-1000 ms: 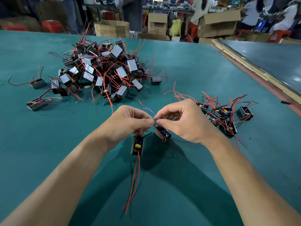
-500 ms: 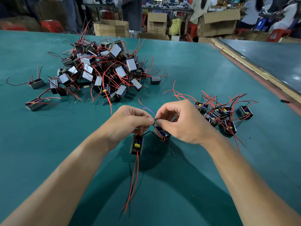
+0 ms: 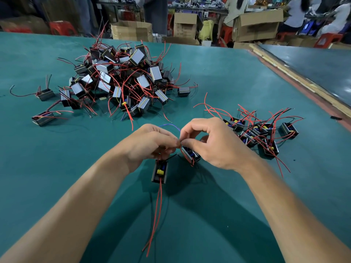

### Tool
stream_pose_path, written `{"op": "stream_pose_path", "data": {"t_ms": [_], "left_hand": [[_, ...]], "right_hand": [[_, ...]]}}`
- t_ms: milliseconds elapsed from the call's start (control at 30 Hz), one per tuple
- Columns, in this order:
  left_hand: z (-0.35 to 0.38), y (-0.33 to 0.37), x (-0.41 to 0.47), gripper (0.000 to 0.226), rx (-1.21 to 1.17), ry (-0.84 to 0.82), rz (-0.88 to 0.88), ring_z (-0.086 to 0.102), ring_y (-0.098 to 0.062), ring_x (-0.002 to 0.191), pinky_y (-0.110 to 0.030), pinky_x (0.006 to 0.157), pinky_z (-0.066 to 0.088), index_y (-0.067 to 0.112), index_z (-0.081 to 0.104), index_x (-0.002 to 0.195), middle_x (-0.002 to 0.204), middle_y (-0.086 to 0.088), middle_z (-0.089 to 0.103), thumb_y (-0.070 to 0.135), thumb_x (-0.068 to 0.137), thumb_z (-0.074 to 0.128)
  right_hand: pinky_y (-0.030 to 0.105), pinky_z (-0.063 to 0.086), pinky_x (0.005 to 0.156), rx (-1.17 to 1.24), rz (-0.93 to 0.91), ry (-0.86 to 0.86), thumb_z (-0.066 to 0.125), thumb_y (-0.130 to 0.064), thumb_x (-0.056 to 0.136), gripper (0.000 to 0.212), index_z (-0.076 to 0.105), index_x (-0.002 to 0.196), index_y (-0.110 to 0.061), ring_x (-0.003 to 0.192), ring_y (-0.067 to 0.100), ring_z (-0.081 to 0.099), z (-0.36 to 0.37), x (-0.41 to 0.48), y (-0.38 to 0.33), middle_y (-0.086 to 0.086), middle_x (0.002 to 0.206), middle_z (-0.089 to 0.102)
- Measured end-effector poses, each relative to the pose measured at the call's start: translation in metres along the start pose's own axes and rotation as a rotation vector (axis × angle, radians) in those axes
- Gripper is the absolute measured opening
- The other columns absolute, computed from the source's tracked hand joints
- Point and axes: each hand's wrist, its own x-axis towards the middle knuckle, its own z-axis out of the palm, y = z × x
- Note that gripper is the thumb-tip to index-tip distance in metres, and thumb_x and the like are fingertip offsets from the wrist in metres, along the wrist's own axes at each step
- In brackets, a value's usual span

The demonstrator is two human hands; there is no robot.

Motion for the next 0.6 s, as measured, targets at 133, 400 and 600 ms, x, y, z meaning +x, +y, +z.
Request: {"op": "stream_pose_path", "data": {"t_ms": [133, 400, 600], "left_hand": [[-0.0023, 0.0003, -0.0019, 0.017, -0.053, -0.054, 0.002, 0.044, -0.013, 0.052, -0.016, 0.052, 0.04, 0.01, 0.072, 0.067, 0.056, -0.002, 0.052, 0.003, 0.082, 0.066], [-0.0037, 0.0017, -0.0031, 0.011, -0.036, -0.05, 0.02, 0.045, -0.009, 0.051, -0.015, 0.052, 0.041, 0.003, 0.07, 0.077, 0.055, 0.001, 0.055, 0.002, 0.086, 0.063], [-0.0039, 0.0014, -0.0037, 0.018, -0.037, -0.052, 0.013, 0.045, -0.009, 0.051, -0.014, 0.051, 0.041, 0.007, 0.071, 0.07, 0.055, 0.001, 0.054, 0.002, 0.086, 0.064]], "right_hand": [[0.016, 0.046, 0.066, 0.098, 0.006, -0.008, 0.077, -0.011, 0.085, 0.009, 0.074, 0.08, -0.017, 0.073, 0.019, 0.065, -0.0022, -0.0001, -0.0007, 0.003, 0.076, 0.071], [0.015, 0.048, 0.065, 0.145, 0.021, -0.045, 0.076, -0.015, 0.085, 0.009, 0.075, 0.083, -0.007, 0.068, 0.012, 0.061, -0.0044, -0.0009, -0.0021, 0.008, 0.076, 0.072], [0.025, 0.053, 0.072, 0.127, 0.029, -0.05, 0.075, -0.013, 0.087, 0.004, 0.078, 0.089, -0.014, 0.074, 0.021, 0.066, -0.0037, -0.001, -0.0024, 0.005, 0.078, 0.074]]}}
